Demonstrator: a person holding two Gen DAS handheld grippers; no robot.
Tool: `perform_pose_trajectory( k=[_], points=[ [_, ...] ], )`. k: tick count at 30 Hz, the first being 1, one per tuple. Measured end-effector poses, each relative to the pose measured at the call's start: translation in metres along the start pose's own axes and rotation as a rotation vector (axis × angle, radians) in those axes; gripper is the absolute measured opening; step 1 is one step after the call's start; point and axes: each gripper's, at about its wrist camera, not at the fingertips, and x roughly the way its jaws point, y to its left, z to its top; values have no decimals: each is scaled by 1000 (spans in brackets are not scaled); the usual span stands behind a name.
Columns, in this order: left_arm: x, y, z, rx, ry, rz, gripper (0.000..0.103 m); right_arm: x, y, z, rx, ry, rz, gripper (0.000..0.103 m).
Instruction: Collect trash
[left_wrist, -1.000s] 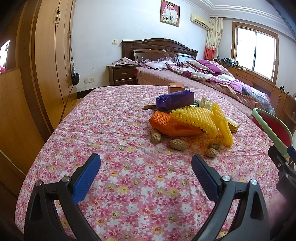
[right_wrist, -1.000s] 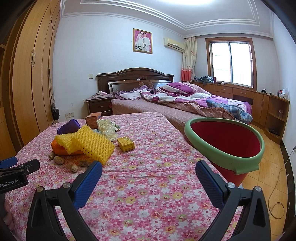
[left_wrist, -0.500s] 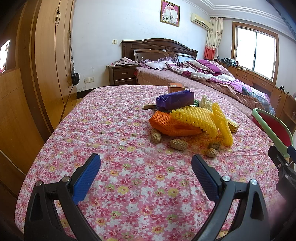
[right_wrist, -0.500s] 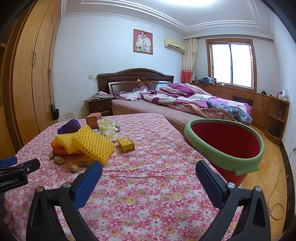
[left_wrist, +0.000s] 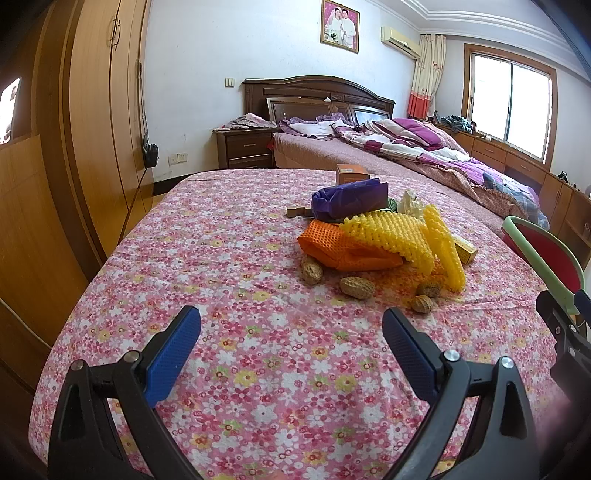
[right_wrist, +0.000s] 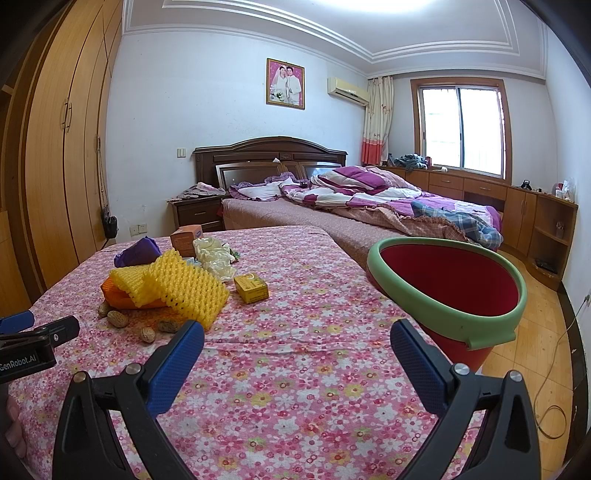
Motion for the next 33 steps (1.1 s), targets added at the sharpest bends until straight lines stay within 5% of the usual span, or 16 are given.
perform_pose_trajectory(
  k=[20,33],
  points=[
    [1,4,0,-33,33,-18,96,1,-8,2,60,22,76,103],
    [13,2,50,-13,68,-79,96,25,-28,22,96,157,113,103]
  ],
)
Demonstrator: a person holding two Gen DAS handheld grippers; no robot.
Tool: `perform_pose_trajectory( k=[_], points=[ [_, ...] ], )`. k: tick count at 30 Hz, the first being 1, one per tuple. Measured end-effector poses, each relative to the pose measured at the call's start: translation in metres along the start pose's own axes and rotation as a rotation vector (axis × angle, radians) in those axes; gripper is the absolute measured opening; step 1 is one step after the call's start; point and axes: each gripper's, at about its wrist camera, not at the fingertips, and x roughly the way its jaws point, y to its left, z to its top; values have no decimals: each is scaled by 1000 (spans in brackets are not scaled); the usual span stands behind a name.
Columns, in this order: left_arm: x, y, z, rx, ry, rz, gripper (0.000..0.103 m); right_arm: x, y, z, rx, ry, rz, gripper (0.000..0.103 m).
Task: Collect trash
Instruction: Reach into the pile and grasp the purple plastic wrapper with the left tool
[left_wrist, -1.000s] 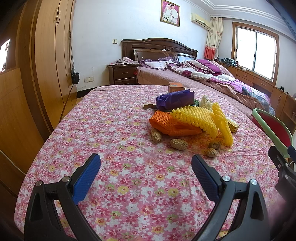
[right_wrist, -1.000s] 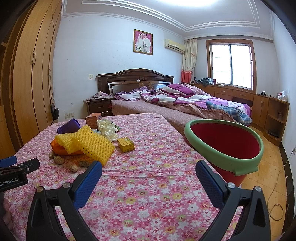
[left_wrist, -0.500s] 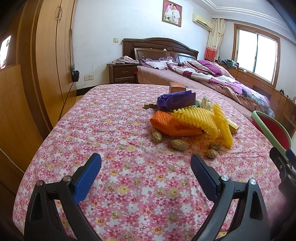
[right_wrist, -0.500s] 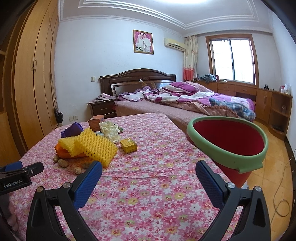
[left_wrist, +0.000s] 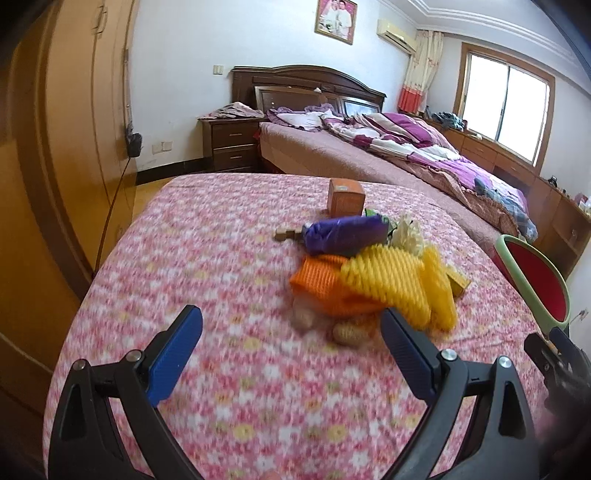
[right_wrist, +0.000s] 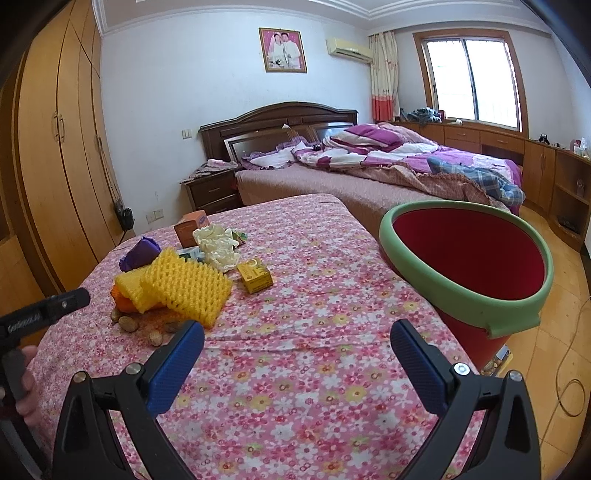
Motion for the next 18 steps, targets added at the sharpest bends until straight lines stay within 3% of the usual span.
perform_pose_trajectory(
  k=[9,18],
  points=[
    [35,-19,45,24,30,-60,96,8,-1,19,39,20,10,103],
    [83,-28,60,1,96,-73,95,28,-4,33,55,69,21,103]
  ],
)
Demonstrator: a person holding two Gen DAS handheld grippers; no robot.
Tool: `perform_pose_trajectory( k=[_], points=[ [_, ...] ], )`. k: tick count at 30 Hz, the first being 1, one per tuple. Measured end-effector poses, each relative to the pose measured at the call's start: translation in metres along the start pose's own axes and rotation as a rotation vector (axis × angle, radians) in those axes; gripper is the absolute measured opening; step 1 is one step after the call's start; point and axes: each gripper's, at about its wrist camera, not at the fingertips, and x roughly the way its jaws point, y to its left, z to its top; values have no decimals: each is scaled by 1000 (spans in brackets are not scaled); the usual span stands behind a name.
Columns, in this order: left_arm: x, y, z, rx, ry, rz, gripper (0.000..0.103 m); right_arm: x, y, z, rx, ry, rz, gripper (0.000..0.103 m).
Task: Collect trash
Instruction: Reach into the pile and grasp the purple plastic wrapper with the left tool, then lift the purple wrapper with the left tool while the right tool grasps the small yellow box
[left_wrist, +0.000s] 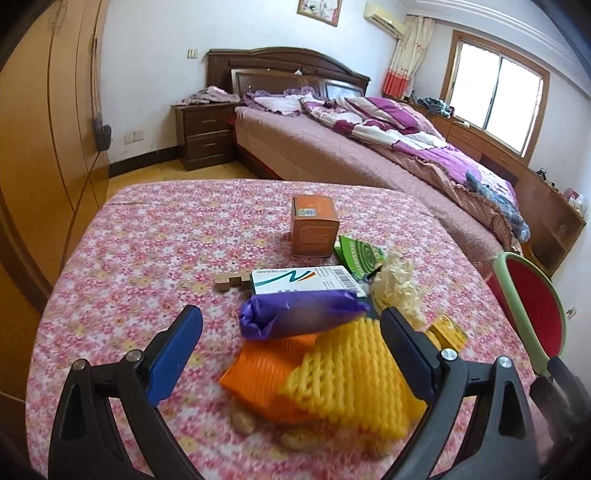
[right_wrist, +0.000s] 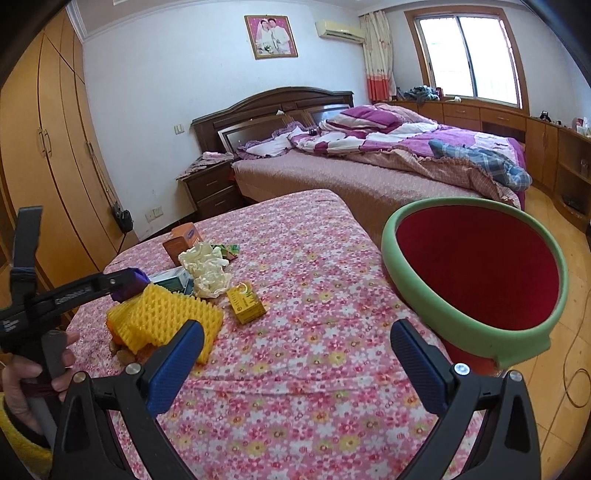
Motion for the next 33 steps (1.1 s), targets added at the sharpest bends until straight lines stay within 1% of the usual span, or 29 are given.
perform_pose_trajectory(
  k=[3,5,6,7,10,16,17,20,21,24,26,29,30,31,32,33],
  points=[
    [14,4,3,-30,26,-18,90,9,2,4,-5,19,6,103],
    [20,8,4,-53,39,-48,81,14,3,6,-8,32,10,103],
    [22,8,4,-56,43,-62,72,18,4,7,-11,40,11,103],
    [22,9,3,-56,44,-71,69,20,5,8,-13,46,12,103],
    [19,11,0,-52,20,-95,66,27,10,13,-23,61,13,103],
    [1,20,3,-39,-39,-127,65,48,22,21,-44,113,5,103],
    [-3,23,4,-48,-47,-144,65,53,25,21,-48,126,4,100],
    [-7,30,7,-74,-55,-175,65,66,31,23,-54,164,-4,86],
    [-8,32,7,-79,-56,-182,65,71,32,22,-55,174,-10,83],
    [-9,33,9,-78,-58,-195,65,81,35,20,-57,204,-11,66],
    [-9,33,9,-78,-59,-204,65,89,37,18,-56,229,1,60],
    [-8,33,9,-83,-56,-223,65,95,39,16,-55,253,14,47],
    [-8,33,9,-85,-53,-227,65,97,39,16,-57,258,19,38],
    [-9,32,8,-85,-52,-230,65,97,40,15,-63,259,17,31],
    [-10,31,8,-86,-51,-235,65,97,40,15,-63,259,19,20],
    [-12,30,7,-85,-51,-239,65,97,40,16,-61,257,23,14]
  ],
)
